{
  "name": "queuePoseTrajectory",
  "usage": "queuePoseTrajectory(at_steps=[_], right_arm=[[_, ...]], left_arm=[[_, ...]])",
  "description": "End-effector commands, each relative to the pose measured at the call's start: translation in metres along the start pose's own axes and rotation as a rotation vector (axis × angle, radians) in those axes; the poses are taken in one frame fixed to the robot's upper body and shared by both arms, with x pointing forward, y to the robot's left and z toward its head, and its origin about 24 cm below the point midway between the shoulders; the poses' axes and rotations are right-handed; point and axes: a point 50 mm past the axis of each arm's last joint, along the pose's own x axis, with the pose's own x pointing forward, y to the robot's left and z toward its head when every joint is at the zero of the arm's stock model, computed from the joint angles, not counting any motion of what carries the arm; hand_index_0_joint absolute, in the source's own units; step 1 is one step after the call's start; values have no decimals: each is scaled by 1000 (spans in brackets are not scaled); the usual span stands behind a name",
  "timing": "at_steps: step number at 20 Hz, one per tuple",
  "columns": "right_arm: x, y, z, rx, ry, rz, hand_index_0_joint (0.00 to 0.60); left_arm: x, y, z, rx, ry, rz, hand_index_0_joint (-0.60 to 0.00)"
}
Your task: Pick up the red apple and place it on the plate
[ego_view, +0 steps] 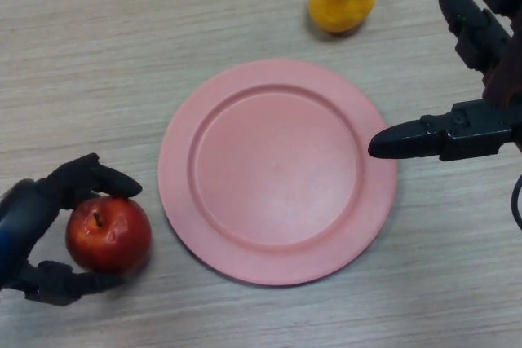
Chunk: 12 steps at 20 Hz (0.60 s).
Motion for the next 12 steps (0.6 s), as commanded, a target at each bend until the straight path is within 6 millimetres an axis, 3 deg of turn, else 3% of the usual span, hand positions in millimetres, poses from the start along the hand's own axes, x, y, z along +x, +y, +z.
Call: queuePoseTrajectory(at_steps=[1, 4, 5, 9, 12], right_arm=[[-9, -12, 36, -17, -201, -43, 0], [-14, -17, 39, -39, -205, -69, 0], [-17, -21, 40, -47, -208, -85, 0], [-23, -31, 41, -77, -199, -119, 0], [-26, -37, 39, -111, -184, -139, 0]], left_arm=[[-11, 36, 42, 132, -195, 190, -600], [-3, 24, 71, 174, -312, 166, -600], [6, 9, 82, 180, -364, 130, -600], [36, -26, 99, 209, -401, 33, -600], [47, -34, 106, 239, -437, 38, -600]])
